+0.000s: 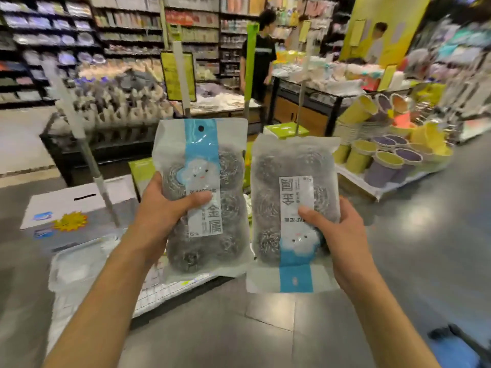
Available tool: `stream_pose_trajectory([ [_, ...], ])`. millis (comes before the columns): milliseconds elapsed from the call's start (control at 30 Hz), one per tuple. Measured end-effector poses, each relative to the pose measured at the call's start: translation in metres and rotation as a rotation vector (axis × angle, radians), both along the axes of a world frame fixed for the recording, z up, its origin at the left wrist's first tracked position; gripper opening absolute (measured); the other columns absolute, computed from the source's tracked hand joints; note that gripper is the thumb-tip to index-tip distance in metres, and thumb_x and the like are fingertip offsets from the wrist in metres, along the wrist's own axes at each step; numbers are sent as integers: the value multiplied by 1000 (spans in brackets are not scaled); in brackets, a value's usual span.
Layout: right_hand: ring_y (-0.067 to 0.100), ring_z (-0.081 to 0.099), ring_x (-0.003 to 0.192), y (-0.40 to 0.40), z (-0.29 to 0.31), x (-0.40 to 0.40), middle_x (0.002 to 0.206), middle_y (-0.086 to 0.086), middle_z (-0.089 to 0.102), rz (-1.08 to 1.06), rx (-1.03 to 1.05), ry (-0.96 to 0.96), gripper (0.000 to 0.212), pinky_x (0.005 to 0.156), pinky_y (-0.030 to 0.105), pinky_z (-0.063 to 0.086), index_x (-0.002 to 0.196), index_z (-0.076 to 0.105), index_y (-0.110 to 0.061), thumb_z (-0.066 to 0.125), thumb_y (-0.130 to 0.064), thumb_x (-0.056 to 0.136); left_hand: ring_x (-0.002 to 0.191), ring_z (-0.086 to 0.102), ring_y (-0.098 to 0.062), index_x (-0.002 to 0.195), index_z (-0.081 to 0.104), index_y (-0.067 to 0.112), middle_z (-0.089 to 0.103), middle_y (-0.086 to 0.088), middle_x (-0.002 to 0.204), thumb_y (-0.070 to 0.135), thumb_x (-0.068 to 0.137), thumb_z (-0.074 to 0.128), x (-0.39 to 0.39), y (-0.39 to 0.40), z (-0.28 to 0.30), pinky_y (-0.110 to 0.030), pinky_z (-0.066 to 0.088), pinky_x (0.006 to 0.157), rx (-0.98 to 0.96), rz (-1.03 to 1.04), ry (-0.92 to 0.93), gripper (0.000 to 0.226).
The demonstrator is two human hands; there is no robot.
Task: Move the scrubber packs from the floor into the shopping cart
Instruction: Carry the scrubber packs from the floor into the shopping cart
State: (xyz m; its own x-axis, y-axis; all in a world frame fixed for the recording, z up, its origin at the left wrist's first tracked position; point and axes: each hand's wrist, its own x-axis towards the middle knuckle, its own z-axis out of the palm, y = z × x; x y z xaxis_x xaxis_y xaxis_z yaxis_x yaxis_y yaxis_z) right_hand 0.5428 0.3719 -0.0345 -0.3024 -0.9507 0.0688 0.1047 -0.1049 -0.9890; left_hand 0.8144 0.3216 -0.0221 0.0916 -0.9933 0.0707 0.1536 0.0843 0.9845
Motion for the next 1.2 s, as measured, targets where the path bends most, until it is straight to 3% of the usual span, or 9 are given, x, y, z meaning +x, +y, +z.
stream_pose_trajectory([
  [233, 30, 77, 90, -5, -15, -131, 100, 9, 80, -420, 51, -13, 40, 70, 40, 63, 115, 66, -8, 82, -9, 79, 98, 77, -25, 127, 60, 20, 79, -2, 110, 12, 59, 88, -167, -99, -15, -43, 62, 82, 65, -377, -13, 74],
  [367, 22, 78, 81, -17, -20, -203, 95, 7, 80, -635, 62, -6, 31, 64, 34, 63, 106, 65, -11, 82, -9, 79, 99, 76, -27, 123, 63, 18, 79, -4, 108, 14, 56, 89, -268, -156, -21, -46, 60, 87, 71, -562, -22, 72],
  [433, 23, 78, 86, -20, -20, -235, 97, 5, 80, -726, 74, -6, 33, 71, 40, 63, 109, 66, -13, 82, -11, 80, 100, 76, -28, 122, 63, 17, 79, -4, 108, 10, 52, 95, -322, -180, -23, -48, 59, 90, 67, -647, -48, 77],
  [500, 26, 78, 90, -21, -19, -265, 100, 5, 80, -818, 72, -17, 35, 76, 43, 62, 113, 66, -13, 81, -11, 81, 101, 76, -26, 123, 63, 20, 79, -3, 109, 12, 51, 96, -378, -200, -24, -47, 59, 90, 57, -745, -65, 79],
  [567, 22, 78, 86, -16, -17, -296, 97, 3, 80, -903, 67, -20, 33, 67, 34, 63, 112, 66, -13, 79, -8, 82, 98, 76, -23, 124, 62, 21, 79, 1, 107, 14, 50, 96, -434, -211, -25, -42, 62, 82, 62, -839, -73, 82],
  [667, 20, 78, 85, 2, -18, -338, 97, 1, 80, -1071, 54, -13, 33, 62, 27, 61, 111, 67, -14, 80, -7, 81, 97, 77, -21, 128, 60, 18, 79, 1, 109, 17, 56, 88, -515, -212, -25, -40, 61, 80, 62, -993, -57, 77],
  [833, 20, 78, 88, 48, -31, -406, 99, 1, 80, -1349, 55, -39, 37, 65, 33, 63, 112, 66, -16, 83, -11, 79, 95, 77, -15, 131, 59, 17, 78, 3, 109, 17, 57, 88, -645, -185, -29, -31, 63, 71, 27, -1250, -117, 80],
  [967, 22, 78, 89, 88, -40, -465, 101, 0, 80, -1508, 59, -79, 41, 72, 40, 63, 116, 65, -17, 82, -10, 80, 98, 77, -23, 128, 57, 19, 78, -2, 110, 21, 48, 91, -748, -149, -37, -45, 61, 84, 65, -1399, -163, 88],
  [1200, 21, 78, 85, 155, -67, -551, 99, 0, 80, -1723, 148, -183, 38, 59, 33, 62, 115, 66, -17, 82, -13, 80, 98, 77, -21, 126, 57, 24, 78, 1, 111, 11, 58, 88, -900, -82, -56, -41, 63, 81, 66, -1624, -247, 76],
])
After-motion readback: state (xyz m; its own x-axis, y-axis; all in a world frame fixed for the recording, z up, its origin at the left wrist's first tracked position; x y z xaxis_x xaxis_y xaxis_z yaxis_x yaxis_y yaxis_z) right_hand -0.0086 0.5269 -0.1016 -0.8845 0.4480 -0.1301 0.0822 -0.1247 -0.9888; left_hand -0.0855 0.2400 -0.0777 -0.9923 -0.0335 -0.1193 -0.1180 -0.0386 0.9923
